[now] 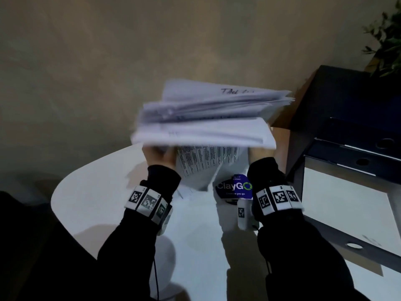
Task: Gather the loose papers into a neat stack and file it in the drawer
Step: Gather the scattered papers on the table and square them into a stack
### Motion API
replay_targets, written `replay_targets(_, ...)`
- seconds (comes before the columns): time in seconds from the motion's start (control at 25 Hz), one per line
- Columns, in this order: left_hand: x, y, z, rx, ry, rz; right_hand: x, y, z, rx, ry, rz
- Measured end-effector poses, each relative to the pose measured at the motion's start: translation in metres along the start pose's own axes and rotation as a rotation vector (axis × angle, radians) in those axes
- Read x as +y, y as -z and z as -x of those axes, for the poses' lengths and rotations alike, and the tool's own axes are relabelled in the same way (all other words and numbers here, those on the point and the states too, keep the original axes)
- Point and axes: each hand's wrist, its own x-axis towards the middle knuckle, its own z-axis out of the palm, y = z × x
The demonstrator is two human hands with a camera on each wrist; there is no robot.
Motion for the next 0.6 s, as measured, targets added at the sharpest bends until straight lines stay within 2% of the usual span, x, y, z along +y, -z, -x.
replay_targets(0.04, -0.002, 0.007, 0.006, -0.189, -0.007, 0.012, 0.000, -0.002, 0.004, -0.001, 0.037, 0.025)
replay_targets(0.08, -0.005, 0.011, 0.009, -0.265, -0.051, 0.031, 0.000, -0.003, 0.008, 0.007, 0.139, 0.088)
replay_targets(0.12, -0.002, 0.011, 0.015, -0.270, -0.092, 0.053, -0.002, -0.006, 0.014, 0.016, 0.200, 0.100)
replay_targets(0.16, 0.002, 0.006, 0.014, -0.218, -0.149, 0.048, -0.003, -0.009, 0.016, 0.036, 0.255, 0.113)
replay_targets(0.24, 0.009, 0.003, 0.012, -0.222, -0.151, 0.088, -0.011, -0.008, 0.016, 0.030, 0.312, 0.071)
replay_targets(0.32, 0.017, 0.005, 0.009, -0.309, -0.186, 0.071, -0.020, -0.005, 0.013, -0.045, 0.299, 0.063)
replay_targets(0.44, 0.032, 0.008, 0.008, -0.418, -0.322, 0.022, -0.025, 0.003, 0.005, -0.154, 0.175, 0.100)
replay_targets(0.52, 0.038, 0.005, 0.005, -0.456, -0.394, -0.026, -0.023, 0.006, -0.006, -0.206, 0.177, 0.069)
replay_targets(0.6, 0.040, 0.003, -0.003, -0.465, -0.367, -0.018, -0.027, 0.007, -0.012, -0.225, 0.161, 0.050)
